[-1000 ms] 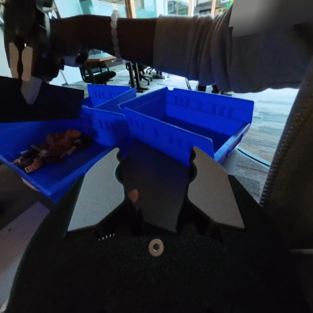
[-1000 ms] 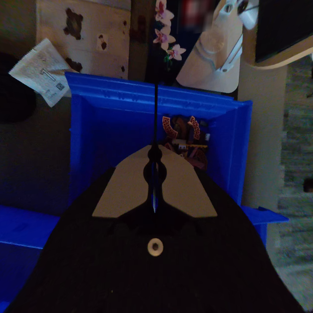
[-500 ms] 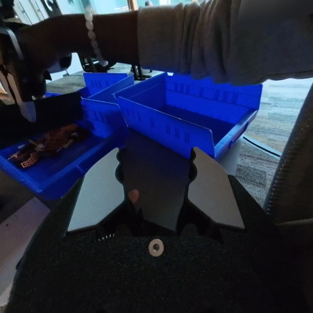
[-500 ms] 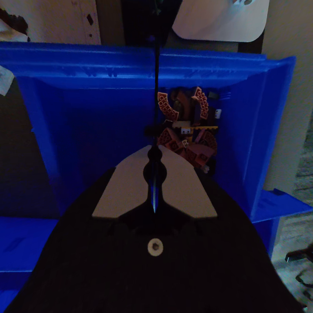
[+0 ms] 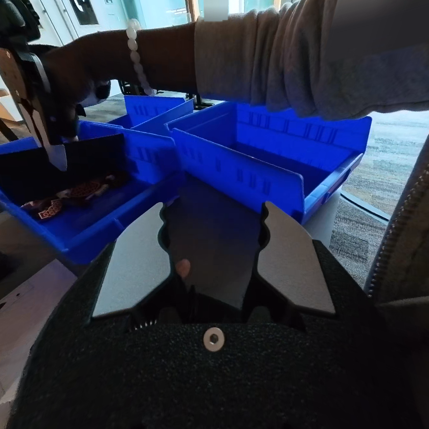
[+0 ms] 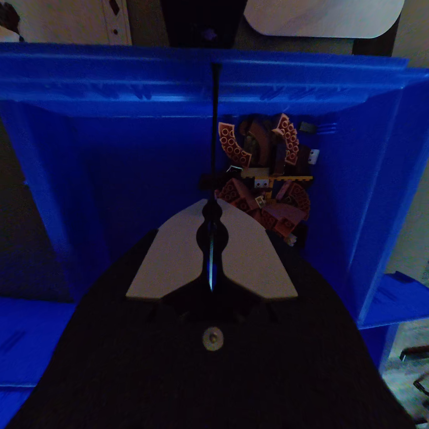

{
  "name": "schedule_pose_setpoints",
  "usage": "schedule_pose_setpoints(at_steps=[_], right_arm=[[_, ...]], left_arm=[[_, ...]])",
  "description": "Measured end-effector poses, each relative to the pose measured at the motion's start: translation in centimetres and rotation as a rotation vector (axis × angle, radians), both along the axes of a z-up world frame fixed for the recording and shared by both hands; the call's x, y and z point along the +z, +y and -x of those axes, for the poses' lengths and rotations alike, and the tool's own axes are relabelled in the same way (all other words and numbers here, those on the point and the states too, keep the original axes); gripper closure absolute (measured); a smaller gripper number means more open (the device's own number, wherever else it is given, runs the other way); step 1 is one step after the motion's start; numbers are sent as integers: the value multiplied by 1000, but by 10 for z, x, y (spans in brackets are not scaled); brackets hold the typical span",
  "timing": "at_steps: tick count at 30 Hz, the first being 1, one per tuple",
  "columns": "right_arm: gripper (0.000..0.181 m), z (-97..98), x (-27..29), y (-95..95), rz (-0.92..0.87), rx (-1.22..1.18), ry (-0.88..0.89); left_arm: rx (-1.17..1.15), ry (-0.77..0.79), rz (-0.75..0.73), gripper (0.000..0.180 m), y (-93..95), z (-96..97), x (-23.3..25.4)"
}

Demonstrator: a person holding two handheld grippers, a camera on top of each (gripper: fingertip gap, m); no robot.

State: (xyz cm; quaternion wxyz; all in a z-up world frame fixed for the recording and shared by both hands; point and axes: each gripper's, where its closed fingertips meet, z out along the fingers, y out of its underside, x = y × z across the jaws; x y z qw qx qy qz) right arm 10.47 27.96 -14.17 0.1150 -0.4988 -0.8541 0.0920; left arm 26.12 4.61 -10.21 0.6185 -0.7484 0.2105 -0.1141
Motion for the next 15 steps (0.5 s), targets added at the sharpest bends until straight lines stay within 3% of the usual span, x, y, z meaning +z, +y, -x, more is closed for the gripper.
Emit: schedule_pose_setpoints(at_steps=[15], right_arm=[[181,-4,1,0,-39,49,-165]], left_arm=[[10,-31,-6,105,0,5,0]])
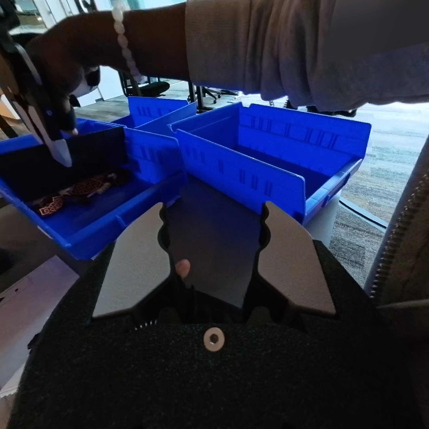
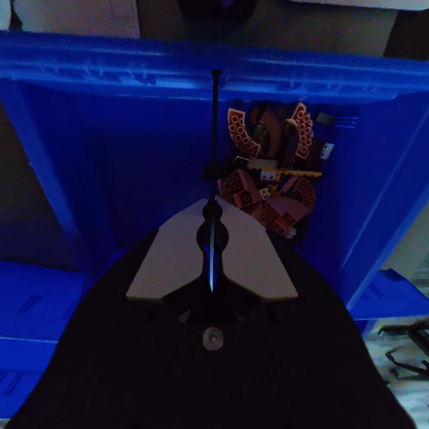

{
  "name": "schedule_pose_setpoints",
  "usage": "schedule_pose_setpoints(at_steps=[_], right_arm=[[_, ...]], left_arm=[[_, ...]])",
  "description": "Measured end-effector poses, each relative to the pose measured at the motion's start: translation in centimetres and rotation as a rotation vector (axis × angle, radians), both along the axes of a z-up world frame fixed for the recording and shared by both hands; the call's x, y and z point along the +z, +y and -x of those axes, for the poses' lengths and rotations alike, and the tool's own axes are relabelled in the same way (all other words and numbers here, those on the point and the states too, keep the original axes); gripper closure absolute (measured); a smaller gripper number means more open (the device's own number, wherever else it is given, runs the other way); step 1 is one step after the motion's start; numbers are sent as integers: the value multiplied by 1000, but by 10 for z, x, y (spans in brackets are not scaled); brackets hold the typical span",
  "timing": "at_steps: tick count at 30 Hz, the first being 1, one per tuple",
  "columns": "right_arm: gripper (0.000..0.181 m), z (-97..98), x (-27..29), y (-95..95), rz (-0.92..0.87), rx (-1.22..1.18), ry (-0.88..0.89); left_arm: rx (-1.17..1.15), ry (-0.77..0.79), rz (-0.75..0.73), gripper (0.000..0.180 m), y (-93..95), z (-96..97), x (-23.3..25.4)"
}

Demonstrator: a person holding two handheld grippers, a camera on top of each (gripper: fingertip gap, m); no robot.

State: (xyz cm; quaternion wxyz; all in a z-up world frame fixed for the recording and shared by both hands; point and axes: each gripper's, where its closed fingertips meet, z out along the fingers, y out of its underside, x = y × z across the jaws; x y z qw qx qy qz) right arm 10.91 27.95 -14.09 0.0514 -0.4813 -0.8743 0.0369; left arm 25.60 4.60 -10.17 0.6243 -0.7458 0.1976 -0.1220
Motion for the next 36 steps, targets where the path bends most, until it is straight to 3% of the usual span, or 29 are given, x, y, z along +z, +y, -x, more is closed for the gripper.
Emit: schedule_pose_setpoints(at_steps=[36], right_arm=[[180,2,-20,1,26,-16,-120]], left_arm=[[6,-12,-1,104,1,5,-1]])
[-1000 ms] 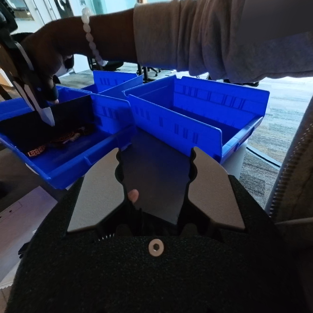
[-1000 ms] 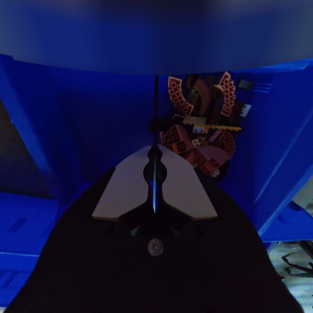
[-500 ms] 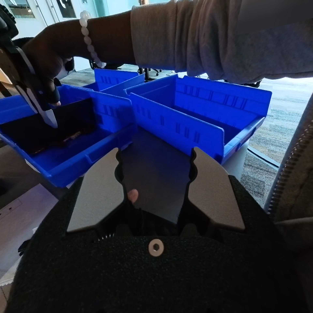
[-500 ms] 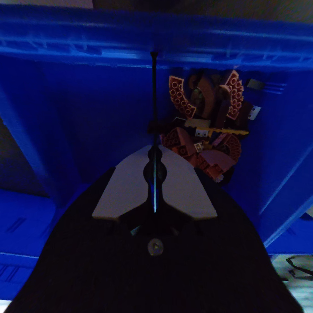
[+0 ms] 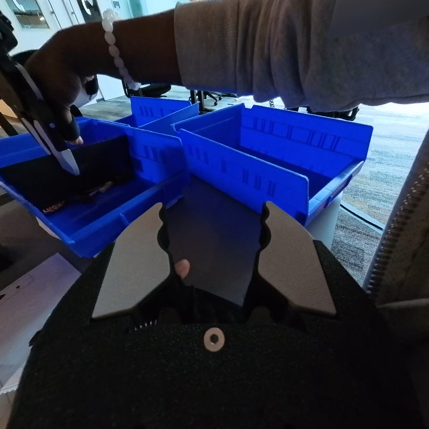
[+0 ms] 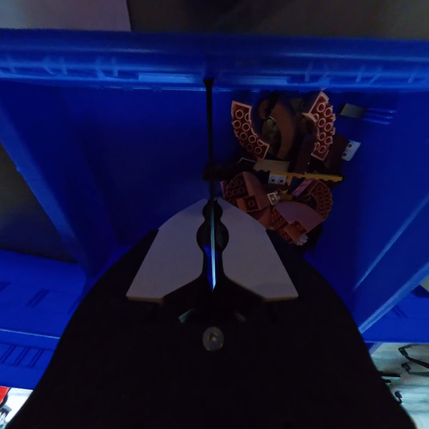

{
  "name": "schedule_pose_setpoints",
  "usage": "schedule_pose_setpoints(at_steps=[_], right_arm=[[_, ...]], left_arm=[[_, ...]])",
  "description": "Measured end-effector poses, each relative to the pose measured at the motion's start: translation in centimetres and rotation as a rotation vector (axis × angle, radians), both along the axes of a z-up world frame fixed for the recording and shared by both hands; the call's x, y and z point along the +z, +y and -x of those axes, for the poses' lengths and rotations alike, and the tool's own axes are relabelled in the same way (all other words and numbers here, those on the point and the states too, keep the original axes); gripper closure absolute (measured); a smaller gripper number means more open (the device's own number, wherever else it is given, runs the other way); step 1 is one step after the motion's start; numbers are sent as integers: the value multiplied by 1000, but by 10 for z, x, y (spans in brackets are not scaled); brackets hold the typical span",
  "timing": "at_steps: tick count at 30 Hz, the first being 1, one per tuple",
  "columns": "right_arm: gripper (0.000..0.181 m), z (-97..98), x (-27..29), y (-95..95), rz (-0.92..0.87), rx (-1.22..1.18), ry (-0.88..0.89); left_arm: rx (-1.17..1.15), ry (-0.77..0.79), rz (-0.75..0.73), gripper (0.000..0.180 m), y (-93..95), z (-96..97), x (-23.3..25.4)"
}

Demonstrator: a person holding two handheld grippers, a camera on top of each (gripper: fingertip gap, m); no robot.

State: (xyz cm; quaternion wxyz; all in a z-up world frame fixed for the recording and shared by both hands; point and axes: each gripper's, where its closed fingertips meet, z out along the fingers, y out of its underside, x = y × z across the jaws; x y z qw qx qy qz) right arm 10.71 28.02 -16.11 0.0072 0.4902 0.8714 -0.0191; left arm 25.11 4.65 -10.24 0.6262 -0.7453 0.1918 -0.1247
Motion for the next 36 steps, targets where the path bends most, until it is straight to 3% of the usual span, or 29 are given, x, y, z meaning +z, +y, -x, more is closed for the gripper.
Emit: schedule_pose_setpoints(at_steps=[36], right_arm=[[180,-7,0,-5,20,-26,-122]], left_arm=[[10,-32,-9,104,-3,4,1]])
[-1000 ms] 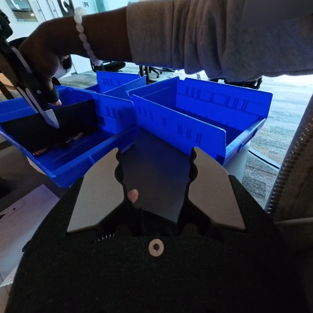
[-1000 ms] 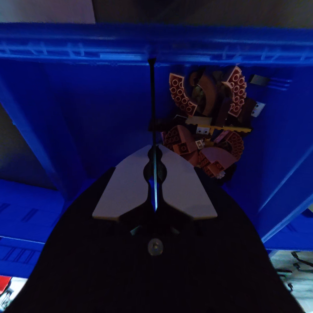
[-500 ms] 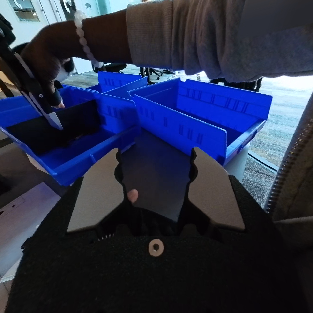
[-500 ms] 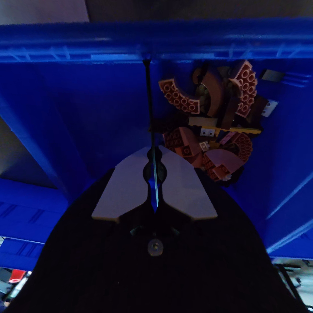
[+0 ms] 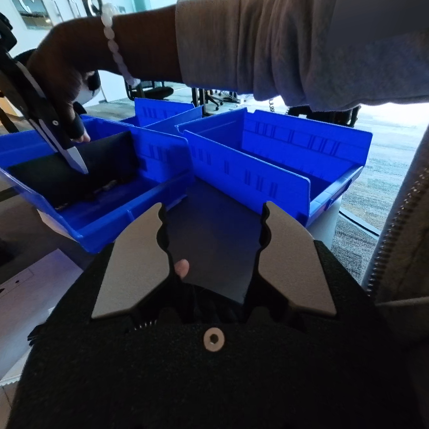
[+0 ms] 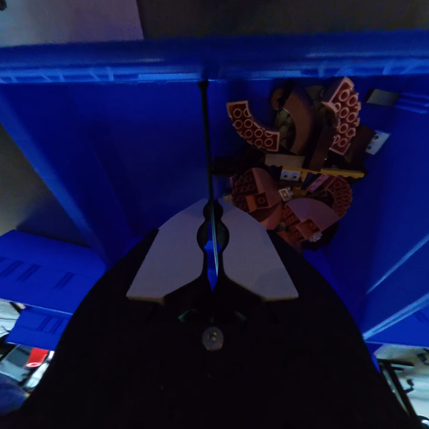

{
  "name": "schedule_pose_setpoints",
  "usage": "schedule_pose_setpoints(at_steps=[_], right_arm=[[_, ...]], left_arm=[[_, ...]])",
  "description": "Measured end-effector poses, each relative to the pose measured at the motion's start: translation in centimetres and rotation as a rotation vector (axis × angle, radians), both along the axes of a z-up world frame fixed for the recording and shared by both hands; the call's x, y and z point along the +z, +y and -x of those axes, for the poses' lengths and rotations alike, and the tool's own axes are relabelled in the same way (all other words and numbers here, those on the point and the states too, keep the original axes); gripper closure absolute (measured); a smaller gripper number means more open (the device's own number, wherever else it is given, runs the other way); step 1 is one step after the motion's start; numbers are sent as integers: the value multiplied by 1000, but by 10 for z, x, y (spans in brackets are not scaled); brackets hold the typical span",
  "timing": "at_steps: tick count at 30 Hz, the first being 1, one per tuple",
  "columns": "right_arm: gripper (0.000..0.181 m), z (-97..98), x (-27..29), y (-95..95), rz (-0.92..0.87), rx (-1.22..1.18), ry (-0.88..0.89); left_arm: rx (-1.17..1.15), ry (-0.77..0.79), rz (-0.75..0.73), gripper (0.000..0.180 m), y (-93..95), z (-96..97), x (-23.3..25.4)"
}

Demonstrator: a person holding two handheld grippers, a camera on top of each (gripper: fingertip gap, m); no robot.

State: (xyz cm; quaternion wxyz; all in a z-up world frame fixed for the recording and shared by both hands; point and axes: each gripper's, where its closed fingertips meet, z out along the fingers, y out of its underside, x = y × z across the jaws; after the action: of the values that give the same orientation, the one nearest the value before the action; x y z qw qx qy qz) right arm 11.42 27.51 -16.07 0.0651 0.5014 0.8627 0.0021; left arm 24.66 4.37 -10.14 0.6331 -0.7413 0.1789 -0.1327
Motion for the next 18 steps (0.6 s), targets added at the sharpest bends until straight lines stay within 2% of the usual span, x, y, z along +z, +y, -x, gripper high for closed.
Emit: schedule_pose_setpoints(at_steps=[9,13,16,18], right_arm=[[179,0,-12,-1,-20,-48,5],[179,5,-13,2,-30,-54,93],[162,6,-11,4,-22,-98,166],[160,4,-7,-2,23,-102,201]], left_arm=[[-6,2,-5,103,-2,-1,1],[-3,1,-8,103,-1,0,2],[-11,1,-13,103,-1,-1,3],[-16,8,-13,103,-1,-3,3]])
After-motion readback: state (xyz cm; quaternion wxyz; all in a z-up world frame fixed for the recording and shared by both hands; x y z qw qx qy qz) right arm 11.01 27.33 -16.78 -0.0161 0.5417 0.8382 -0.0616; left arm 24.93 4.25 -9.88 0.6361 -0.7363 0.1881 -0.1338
